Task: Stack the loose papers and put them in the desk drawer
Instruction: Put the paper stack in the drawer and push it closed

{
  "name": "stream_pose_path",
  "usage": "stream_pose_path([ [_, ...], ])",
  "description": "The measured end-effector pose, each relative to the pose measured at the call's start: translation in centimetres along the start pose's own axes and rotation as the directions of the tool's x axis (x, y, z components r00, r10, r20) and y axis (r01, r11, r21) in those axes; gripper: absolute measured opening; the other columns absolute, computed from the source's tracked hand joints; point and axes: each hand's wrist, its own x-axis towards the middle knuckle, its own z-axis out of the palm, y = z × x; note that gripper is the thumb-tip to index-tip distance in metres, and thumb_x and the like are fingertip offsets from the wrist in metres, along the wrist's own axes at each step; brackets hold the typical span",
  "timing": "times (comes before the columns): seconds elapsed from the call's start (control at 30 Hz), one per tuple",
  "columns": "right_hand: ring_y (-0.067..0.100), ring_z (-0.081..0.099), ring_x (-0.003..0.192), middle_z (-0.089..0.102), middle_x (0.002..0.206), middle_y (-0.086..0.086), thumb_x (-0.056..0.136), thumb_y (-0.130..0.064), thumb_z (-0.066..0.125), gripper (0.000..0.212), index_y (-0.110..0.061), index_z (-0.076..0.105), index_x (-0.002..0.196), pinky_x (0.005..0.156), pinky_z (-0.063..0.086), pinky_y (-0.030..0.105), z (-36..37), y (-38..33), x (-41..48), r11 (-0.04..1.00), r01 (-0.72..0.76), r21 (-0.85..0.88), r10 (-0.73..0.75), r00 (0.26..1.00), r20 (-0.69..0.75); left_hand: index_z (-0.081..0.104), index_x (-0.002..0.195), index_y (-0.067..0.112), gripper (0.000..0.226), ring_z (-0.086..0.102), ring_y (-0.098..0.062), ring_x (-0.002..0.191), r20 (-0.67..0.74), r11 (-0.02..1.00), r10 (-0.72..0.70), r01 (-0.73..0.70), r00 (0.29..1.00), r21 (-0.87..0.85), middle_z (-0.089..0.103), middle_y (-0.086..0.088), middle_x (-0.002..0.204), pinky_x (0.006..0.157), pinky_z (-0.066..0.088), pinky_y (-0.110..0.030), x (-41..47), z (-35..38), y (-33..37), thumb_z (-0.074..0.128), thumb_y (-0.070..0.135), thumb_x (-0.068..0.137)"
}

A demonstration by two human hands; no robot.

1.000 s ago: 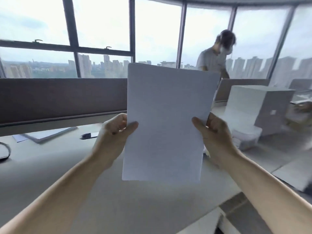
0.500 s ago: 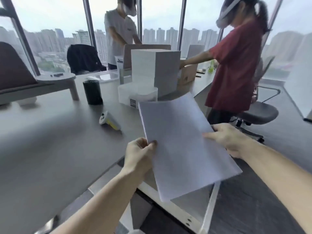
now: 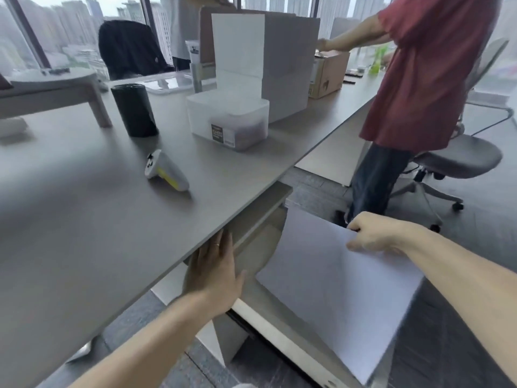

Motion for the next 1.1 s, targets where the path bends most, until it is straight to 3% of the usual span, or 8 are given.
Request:
stream_pose_path([
  [0.13, 0.021, 0.06, 0.062, 0.063, 0.071, 0.003, 0.077, -0.026, 0.068, 0.025, -0.005, 0.072, 0.088, 0.053, 0.045, 0.027, 2.4, -1.8, 3.5, 0.988, 0.076, -0.136, -0.066, 0.995, 0.08, -0.008, 0.164, 0.011, 0.093, 0.0, -0.028, 0.16, -0.038, 0.998, 0.013, -0.011, 0.999, 0.057, -0.006, -0.008, 0.174, 0.127, 0.006, -0.042, 1.0, 1.2, -0.5, 0.04, 0.058, 0.099],
  [0.23, 0.02, 0.061, 0.077, 0.062, 0.08, -0.001, 0.08, -0.034, 0.07, 0.021, -0.014, 0.066, 0.082, 0.065, 0.045, 0.03, 5.7, -2.7, 5.7, 0.981, 0.133, -0.142, -0.115, 0.986, 0.122, -0.01, 0.164, 0.011, 0.095, -0.002, -0.027, 0.16, -0.066, 0.999, 0.021, -0.018, 0.998, 0.042, -0.008, -0.007, 0.174, 0.127, 0.006, -0.042, 1.4, 1.8, -0.9, 0.043, 0.056, 0.099],
  [0.3, 0.02, 0.06, 0.08, 0.062, 0.087, 0.0, 0.084, -0.033, 0.068, 0.02, -0.016, 0.058, 0.08, 0.068, 0.045, 0.031, 7.8, -2.9, 6.5, 0.985, 0.101, -0.137, -0.086, 0.99, 0.107, -0.011, 0.164, 0.012, 0.096, -0.003, -0.027, 0.16, -0.062, 0.999, 0.019, -0.018, 0.998, 0.028, -0.009, -0.006, 0.174, 0.127, 0.006, -0.043, 1.6, 2.0, -1.1, 0.045, 0.055, 0.098],
  [0.5, 0.028, 0.069, 0.101, 0.073, 0.109, 0.011, 0.087, -0.029, 0.068, 0.029, -0.006, 0.069, 0.105, 0.09, 0.053, 0.038, 9.8, -2.2, 8.4, 0.998, 0.045, -0.04, -0.041, 0.995, 0.094, -0.014, 0.163, 0.012, 0.095, -0.007, -0.026, 0.16, -0.058, 1.0, 0.015, -0.015, 0.998, -0.005, -0.014, -0.006, 0.174, 0.126, 0.002, -0.043, 1.9, 2.3, -1.1, 0.043, 0.053, 0.099],
  [0.77, 0.03, 0.064, 0.111, 0.065, 0.114, 0.009, 0.092, -0.026, 0.064, 0.039, 0.002, 0.063, 0.12, 0.087, 0.045, 0.031, 11.5, -2.1, 9.8, 0.999, 0.044, -0.002, -0.043, 0.997, 0.058, -0.012, 0.164, 0.012, 0.095, -0.005, -0.025, 0.16, -0.073, 1.0, 0.018, -0.018, 0.997, -0.007, -0.011, -0.005, 0.174, 0.126, 0.003, -0.042, 2.0, 2.4, -1.2, 0.043, 0.054, 0.098],
  [0.97, 0.032, 0.04, 0.146, 0.041, 0.156, 0.012, 0.092, -0.035, 0.065, 0.072, -0.01, 0.038, 0.154, 0.114, 0.039, 0.042, 12.1, -3.0, 7.0, 0.942, 0.203, -0.268, -0.202, 0.979, 0.03, -0.011, 0.164, 0.012, 0.096, -0.003, -0.026, 0.16, -0.05, 1.0, 0.012, -0.012, 0.999, 0.006, -0.009, -0.005, 0.174, 0.127, 0.005, -0.042, 2.0, 2.3, -1.1, 0.044, 0.055, 0.098],
  [1.03, 0.029, 0.044, 0.144, 0.044, 0.155, 0.007, 0.092, -0.043, 0.065, 0.073, -0.016, 0.039, 0.155, 0.11, 0.043, 0.041, 10.2, -2.8, 4.9, 0.94, 0.201, -0.276, -0.213, 0.977, -0.013, -0.011, 0.164, 0.011, 0.095, -0.003, -0.027, 0.16, -0.038, 1.0, 0.013, -0.013, 0.999, 0.016, -0.009, -0.006, 0.174, 0.127, 0.005, -0.043, 2.0, 2.2, -1.2, 0.043, 0.056, 0.098],
  [1.1, 0.027, 0.046, 0.142, 0.047, 0.155, 0.004, 0.093, -0.048, 0.062, 0.07, -0.017, 0.043, 0.153, 0.11, 0.044, 0.042, 8.0, -1.2, 2.1, 0.951, 0.149, -0.271, -0.204, 0.96, -0.19, -0.011, 0.164, 0.011, 0.095, -0.003, -0.027, 0.16, -0.031, 1.0, 0.012, -0.011, 0.999, 0.023, -0.009, -0.006, 0.174, 0.127, 0.005, -0.043, 2.0, 2.1, -1.3, 0.041, 0.056, 0.099],
])
